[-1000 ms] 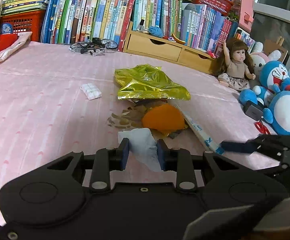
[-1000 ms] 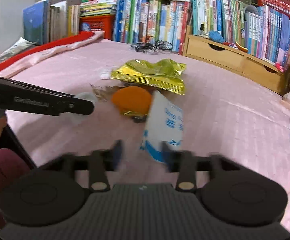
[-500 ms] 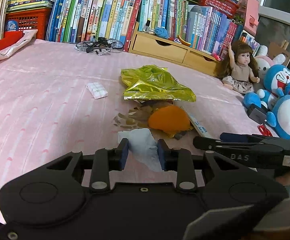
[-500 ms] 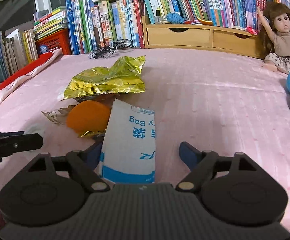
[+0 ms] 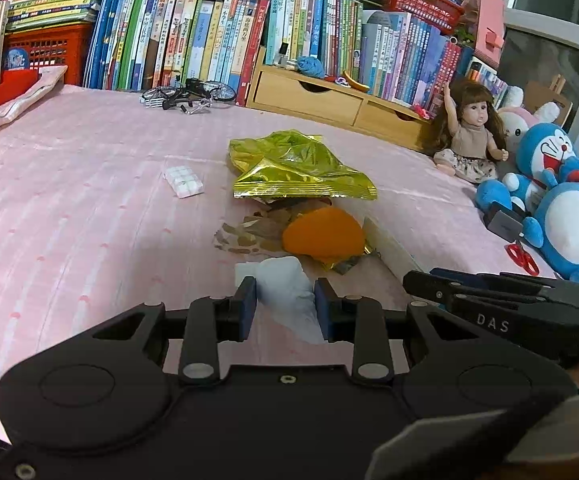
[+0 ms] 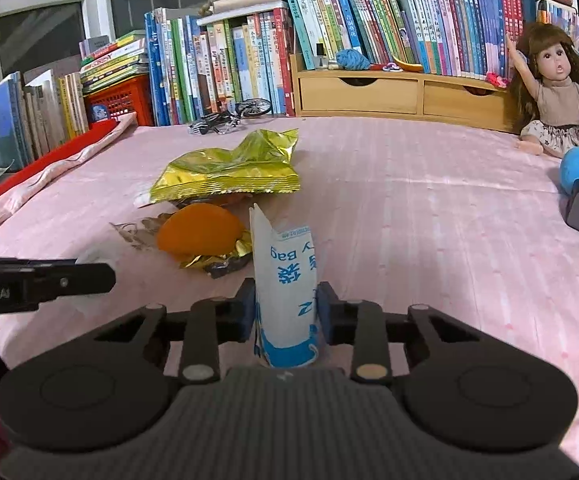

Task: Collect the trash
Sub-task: 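Lower both held items into the black trash bag and open both grippers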

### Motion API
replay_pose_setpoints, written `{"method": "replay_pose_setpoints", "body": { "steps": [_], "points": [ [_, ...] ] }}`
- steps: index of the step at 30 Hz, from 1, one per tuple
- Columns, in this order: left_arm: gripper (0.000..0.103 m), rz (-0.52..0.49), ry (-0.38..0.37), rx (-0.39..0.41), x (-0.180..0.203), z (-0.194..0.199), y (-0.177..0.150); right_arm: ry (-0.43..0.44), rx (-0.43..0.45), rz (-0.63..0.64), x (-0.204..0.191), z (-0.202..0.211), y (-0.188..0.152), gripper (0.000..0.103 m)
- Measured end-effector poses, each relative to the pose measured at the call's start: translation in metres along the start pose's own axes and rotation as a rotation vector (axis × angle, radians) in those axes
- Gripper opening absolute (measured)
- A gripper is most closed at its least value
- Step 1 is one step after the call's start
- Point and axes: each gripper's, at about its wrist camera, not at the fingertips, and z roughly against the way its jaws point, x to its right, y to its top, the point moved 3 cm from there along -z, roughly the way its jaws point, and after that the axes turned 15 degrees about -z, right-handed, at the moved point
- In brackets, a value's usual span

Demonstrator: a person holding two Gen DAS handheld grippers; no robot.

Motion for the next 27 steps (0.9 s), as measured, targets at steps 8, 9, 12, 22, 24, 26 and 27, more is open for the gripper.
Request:
{"method": "replay_pose_setpoints", "body": {
  "steps": [8, 9, 12, 22, 24, 26, 27],
  "points": [
    [0.030, -0.012, -0.008, 0.006, 0.004, 0.014, -0.005, 0.029, 0.027, 0.016, -0.009, 0.027, -0.013, 0.035],
    [0.030, -0.011, -0.011, 0.005, 0.004, 0.016, -0.006, 0.036, 0.026, 0.010, -0.010, 0.030, -0.014, 0.035],
    [0.030, -0.006, -0.026, 0.001, 0.006, 0.022, -0.009, 0.049, 0.034, 0.001, -0.013, 0.039, -0.019, 0.035],
    [0.030, -0.027, -0.069, 0.002, 0.020, 0.056, -0.026, 0.101, 0.032, 0.011, -0.025, 0.073, -0.039, 0.035],
    [0.030, -0.031, -0.085, -0.005, 0.023, 0.064, -0.032, 0.113, 0.025, 0.018, -0.028, 0.083, -0.045, 0.035],
    [0.030, -0.030, -0.095, -0.006, 0.026, 0.075, -0.040, 0.123, 0.017, 0.021, -0.030, 0.092, -0.052, 0.035],
    [0.030, -0.028, -0.096, -0.003, 0.027, 0.080, -0.044, 0.130, 0.011, 0.024, -0.032, 0.097, -0.056, 0.035]
  ]
}}
